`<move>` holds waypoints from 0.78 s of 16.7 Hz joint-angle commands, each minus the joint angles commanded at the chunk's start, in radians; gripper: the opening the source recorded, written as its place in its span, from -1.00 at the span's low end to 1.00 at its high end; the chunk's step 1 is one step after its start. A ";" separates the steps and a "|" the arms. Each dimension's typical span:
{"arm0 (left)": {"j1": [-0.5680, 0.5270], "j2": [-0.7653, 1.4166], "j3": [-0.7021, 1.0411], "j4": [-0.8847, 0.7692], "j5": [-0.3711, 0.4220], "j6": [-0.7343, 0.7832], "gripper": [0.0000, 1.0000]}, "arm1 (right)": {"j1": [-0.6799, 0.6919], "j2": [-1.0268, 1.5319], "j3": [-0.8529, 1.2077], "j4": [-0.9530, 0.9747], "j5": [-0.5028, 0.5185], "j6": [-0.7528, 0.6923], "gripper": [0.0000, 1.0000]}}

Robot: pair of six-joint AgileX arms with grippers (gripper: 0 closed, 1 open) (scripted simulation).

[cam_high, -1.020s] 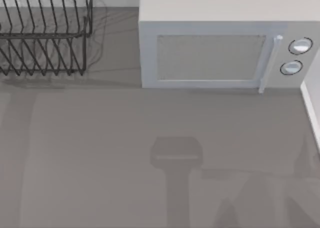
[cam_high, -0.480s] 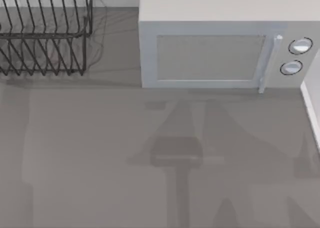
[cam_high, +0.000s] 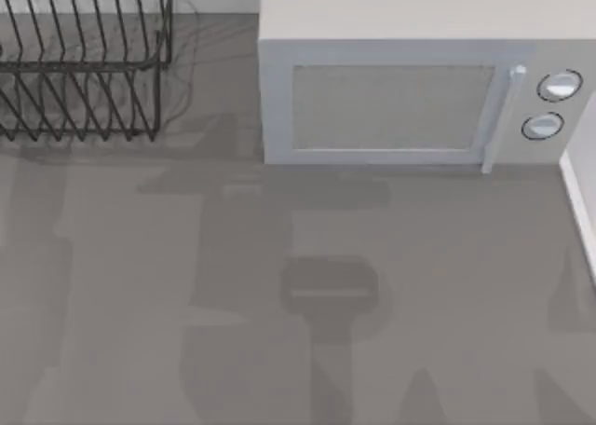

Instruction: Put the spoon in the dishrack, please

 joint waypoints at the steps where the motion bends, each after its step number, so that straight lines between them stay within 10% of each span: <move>1: -0.006 0.030 -0.011 0.039 -0.005 -0.001 -1.00 | 0.000 0.000 0.000 0.000 0.000 0.000 1.00; 8: -0.013 0.073 -0.024 0.092 -0.013 -0.004 -1.00 | 0.000 0.000 0.000 0.000 0.000 0.000 1.00; 13: -0.013 0.073 -0.024 0.092 -0.013 -0.004 -0.25 | 0.000 0.000 0.000 0.000 0.000 0.000 1.00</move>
